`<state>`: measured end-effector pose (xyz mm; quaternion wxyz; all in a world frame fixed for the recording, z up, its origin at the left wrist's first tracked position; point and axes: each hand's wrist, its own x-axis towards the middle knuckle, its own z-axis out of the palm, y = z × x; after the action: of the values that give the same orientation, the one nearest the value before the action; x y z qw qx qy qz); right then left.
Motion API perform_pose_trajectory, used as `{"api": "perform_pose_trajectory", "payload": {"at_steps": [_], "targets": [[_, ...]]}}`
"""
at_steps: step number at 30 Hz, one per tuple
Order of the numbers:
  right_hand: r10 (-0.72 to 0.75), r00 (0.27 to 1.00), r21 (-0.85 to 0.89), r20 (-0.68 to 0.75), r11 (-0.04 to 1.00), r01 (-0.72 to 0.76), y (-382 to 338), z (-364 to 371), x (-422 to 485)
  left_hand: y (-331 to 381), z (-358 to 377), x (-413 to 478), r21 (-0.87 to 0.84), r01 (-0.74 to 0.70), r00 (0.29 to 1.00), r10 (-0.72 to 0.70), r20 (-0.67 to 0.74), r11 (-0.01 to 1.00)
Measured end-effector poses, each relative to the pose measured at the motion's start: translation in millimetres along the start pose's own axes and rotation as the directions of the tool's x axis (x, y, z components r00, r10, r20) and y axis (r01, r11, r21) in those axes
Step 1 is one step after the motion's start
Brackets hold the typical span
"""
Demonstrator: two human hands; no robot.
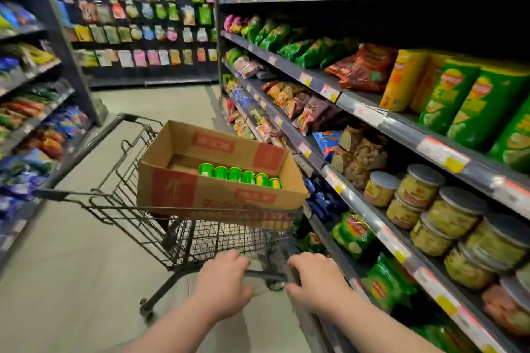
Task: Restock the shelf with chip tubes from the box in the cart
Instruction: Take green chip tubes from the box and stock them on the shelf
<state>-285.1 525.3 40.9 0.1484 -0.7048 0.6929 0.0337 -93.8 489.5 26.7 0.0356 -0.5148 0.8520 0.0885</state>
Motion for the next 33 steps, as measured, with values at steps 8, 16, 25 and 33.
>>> {"api": "perform_pose_trajectory", "payload": {"at_steps": [8,16,25,33], "targets": [[-0.029,1.0,-0.028,0.004,0.999,0.029,47,-43,78,5,-22,91,-0.018,0.033,0.998,-0.033,-0.044,0.999],[-0.02,1.0,-0.038,0.012,0.999,0.021,62,-64,137,-8,-33,154,-0.014,0.043,0.998,-0.044,-0.037,0.999],[0.075,0.997,0.0,0.024,0.997,-0.075,50,-80,223,-63,-50,243,-0.026,-0.042,0.999,0.042,-0.021,0.999],[0.142,0.989,0.004,0.033,0.99,-0.142,1,-90,326,-164,-74,316,-0.047,-0.065,0.998,0.066,0.009,0.997]]}}
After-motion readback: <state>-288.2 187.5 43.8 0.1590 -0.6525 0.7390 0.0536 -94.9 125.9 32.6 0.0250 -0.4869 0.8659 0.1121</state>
